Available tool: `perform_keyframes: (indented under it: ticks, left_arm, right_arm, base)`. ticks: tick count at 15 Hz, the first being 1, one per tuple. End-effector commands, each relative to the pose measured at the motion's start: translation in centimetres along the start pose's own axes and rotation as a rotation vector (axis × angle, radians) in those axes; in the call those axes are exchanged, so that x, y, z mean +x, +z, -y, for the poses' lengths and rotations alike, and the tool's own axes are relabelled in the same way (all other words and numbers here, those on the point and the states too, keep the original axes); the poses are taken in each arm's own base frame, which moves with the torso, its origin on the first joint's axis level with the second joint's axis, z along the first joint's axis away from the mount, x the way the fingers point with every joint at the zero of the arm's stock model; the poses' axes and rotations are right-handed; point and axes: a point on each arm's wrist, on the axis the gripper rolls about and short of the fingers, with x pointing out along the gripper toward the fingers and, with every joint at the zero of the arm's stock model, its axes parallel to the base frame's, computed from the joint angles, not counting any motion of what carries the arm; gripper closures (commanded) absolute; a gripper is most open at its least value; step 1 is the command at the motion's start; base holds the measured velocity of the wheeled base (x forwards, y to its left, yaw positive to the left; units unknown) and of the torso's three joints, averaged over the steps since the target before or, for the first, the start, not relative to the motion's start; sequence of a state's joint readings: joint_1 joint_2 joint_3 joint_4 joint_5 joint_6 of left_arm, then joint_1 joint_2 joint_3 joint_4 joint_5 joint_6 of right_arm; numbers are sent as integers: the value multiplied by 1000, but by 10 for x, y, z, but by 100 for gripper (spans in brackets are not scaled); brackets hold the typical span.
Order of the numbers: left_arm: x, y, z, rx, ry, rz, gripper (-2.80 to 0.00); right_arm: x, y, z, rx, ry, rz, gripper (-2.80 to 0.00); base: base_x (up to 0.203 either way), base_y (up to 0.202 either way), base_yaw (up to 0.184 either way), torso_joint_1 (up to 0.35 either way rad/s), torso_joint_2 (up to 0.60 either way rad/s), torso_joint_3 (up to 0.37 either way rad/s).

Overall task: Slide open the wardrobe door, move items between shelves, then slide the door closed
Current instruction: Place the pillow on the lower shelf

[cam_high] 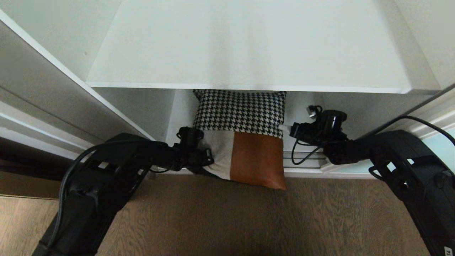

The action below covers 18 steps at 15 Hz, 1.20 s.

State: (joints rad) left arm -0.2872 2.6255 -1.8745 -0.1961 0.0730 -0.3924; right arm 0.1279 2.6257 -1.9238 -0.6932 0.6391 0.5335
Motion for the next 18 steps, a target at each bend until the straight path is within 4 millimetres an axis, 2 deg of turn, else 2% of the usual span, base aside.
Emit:
perform_keyframes:
  ticks: [1,3,7,11,13,14,16,18]
  left_arm:
    - [4,15,5,-27,0,168,0]
    - [-13,36,12,-43,-11,271,0]
    - [-28,56,14,-68,-3,387,0]
    - [-28,57,8,-79,6,410,0]
    - [-24,51,6,-76,14,395,0]
    - [-22,47,5,-74,17,384,0]
    - [-20,42,3,-71,22,370,0]
    - [-19,39,2,-69,24,358,0]
  right_arm:
    - [1,2,-4,-2,11,0,0]
    - [2,1,-5,0,10,-7,0]
    - [4,-3,-5,5,8,-24,0]
    - [6,-10,-2,-18,7,-36,0]
    - [7,-11,-2,-21,7,-37,0]
    - [7,-13,-1,-20,6,-39,-280]
    - [7,-11,-1,-43,15,-22,-280]
    - [1,-1,-1,-81,25,27,-280]
  base:
    - [0,0,0,0,0,0]
    - [0,0,0,0,0,0]
    - [0,0,0,0,0,0]
    - [0,0,0,0,0,0]
    - [0,0,0,0,0,0]
    - [0,0,0,0,0,0]
    - [0,0,0,0,0,0]
    - [0,0,0,0,0,0]
